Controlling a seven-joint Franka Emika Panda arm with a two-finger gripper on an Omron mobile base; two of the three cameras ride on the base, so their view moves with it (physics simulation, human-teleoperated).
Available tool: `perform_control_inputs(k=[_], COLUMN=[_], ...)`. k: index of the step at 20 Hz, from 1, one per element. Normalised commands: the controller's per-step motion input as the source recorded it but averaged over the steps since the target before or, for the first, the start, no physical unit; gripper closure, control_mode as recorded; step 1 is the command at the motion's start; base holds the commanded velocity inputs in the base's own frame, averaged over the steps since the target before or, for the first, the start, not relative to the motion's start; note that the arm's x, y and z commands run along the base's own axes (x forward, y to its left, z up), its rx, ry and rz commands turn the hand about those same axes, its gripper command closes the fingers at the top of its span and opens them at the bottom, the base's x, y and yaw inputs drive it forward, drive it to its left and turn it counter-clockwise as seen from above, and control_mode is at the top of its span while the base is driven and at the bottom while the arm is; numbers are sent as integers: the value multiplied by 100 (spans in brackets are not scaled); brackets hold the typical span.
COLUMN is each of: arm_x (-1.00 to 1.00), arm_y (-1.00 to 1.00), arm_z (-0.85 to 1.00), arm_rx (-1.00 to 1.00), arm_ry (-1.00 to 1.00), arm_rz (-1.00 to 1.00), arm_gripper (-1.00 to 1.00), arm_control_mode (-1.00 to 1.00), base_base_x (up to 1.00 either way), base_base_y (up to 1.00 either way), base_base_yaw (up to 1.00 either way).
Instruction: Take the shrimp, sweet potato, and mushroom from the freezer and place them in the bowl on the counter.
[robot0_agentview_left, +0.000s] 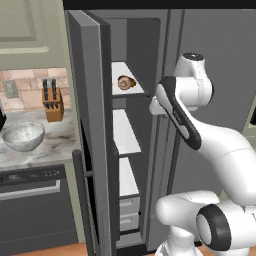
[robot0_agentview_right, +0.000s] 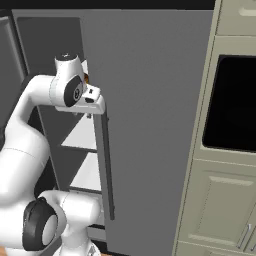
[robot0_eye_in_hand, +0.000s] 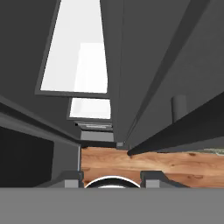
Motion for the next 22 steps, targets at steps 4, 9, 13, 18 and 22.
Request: perform_control_inputs(k=[4,9,13,18,22], arm_x=[-3,-55,-60,3,39], arm_y=[0,58,93,52,8], arm_z=[0,-10,-7,0,0], arm_rx=[0,0,1,10,15], arm_ry=[0,-7,-8,-3,-1], arm_rz=[0,1,7,2,0], arm_gripper=[-100,-100,-100,-100,-100], arm_control_mode=[-100,-100,-100,-100,-100], base_base_x=[0,0,0,0,0], base_base_y=[0,0,0,0,0], base_base_yaw=[0,0,0,0,0])
